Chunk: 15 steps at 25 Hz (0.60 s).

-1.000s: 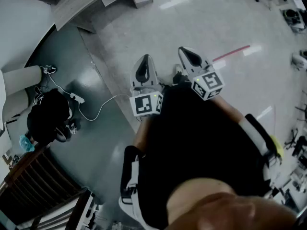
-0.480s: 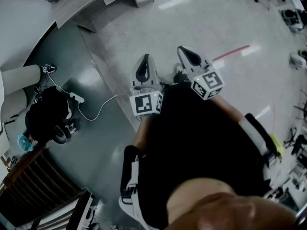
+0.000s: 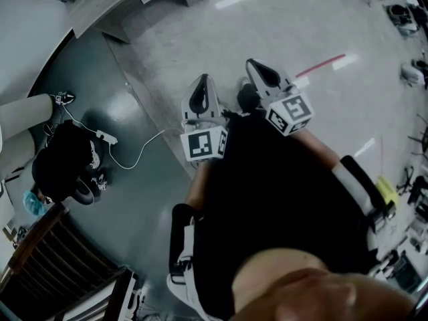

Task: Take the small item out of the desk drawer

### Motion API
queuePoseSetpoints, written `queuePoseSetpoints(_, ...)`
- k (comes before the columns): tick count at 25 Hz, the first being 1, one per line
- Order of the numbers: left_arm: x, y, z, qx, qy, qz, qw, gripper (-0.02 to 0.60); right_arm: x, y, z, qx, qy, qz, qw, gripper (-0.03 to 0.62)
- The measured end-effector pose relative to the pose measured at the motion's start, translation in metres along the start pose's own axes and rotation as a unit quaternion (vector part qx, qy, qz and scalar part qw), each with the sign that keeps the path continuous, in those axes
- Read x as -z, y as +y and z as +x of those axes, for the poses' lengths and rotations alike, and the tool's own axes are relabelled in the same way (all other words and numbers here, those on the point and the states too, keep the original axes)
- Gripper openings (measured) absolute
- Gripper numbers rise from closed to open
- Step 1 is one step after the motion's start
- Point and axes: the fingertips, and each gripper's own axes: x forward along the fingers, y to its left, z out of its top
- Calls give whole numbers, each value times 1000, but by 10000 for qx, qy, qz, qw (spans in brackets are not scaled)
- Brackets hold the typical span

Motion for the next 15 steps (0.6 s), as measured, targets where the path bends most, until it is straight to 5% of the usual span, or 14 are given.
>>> queuePoseSetpoints(15, -3, 43, 58, -163, 182, 228, 9994, -2, -10, -33, 77, -110, -3, 59, 9999, -2)
